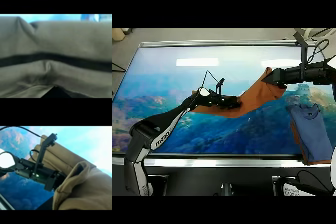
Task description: Fold the shirts.
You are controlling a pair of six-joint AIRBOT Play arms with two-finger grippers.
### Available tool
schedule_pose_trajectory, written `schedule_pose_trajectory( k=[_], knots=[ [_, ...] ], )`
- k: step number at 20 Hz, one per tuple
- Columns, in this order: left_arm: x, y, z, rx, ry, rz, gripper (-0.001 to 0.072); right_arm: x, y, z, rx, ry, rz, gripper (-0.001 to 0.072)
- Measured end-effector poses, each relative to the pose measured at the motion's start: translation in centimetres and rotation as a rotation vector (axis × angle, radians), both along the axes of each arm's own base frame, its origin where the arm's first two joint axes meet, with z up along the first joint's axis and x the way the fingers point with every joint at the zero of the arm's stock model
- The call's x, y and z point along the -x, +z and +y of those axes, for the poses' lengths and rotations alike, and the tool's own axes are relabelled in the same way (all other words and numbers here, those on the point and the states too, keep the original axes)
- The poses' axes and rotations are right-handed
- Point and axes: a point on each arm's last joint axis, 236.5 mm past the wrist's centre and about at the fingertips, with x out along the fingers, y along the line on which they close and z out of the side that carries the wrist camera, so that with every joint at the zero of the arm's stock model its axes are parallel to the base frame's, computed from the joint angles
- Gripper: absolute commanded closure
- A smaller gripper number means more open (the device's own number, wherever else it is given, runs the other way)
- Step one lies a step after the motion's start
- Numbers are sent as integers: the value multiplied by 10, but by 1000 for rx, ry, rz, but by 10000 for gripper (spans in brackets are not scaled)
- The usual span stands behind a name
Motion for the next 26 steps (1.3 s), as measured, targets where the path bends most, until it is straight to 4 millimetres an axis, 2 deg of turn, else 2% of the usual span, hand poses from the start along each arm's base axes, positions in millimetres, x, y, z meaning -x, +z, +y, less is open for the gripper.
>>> schedule_pose_trajectory(
  k=[2, 3, 5, 6, 8, 10, 12, 14, 17, 18, 19, 20, 21, 23, 25, 26],
  knots=[
    [-9, 15, 18, -11, -16, -41, 686, -7, -2, 1, 4, -16, -11, 698],
    [-19, 28, 36, -30, -12, -79, 687, -10, -6, 6, 5, -13, -9, 698],
    [-47, 59, 85, -88, 36, -173, 686, -17, -13, 24, -5, -3, -10, 698],
    [-61, 82, 117, -118, 77, -223, 685, -21, -18, 37, -15, 6, -10, 698],
    [-86, 136, 186, -160, 187, -331, 685, -29, -29, 70, -58, 26, -4, 698],
    [-98, 192, 256, -196, 310, -430, 685, -34, -42, 112, -116, 47, 14, 698],
    [-93, 242, 310, -219, 405, -515, 685, -36, -58, 157, -183, 65, 42, 698],
    [-82, 281, 352, -248, 484, -582, 685, -34, -78, 199, -235, 77, 82, 697],
    [-59, 318, 374, -267, 512, -647, 685, -27, -106, 255, -300, 100, 143, 678],
    [-54, 321, 377, -280, 511, -658, 684, -24, -115, 270, -314, 105, 159, 427],
    [-50, 324, 376, -283, 504, -663, 684, -24, -122, 285, -333, 97, 172, 82],
    [-46, 324, 372, -284, 489, -665, 685, -24, -129, 296, -349, 91, 181, 32],
    [-43, 323, 368, -283, 476, -665, 684, -25, -133, 304, -366, 85, 181, 32],
    [-39, 315, 362, -288, 453, -652, 684, -27, -129, 311, -401, 88, 164, 32],
    [-37, 308, 358, -289, 437, -640, 685, -27, -123, 300, -396, 130, 145, 32],
    [-36, 304, 357, -293, 431, -633, 684, -31, -117, 286, -379, 148, 125, 32]
  ],
)
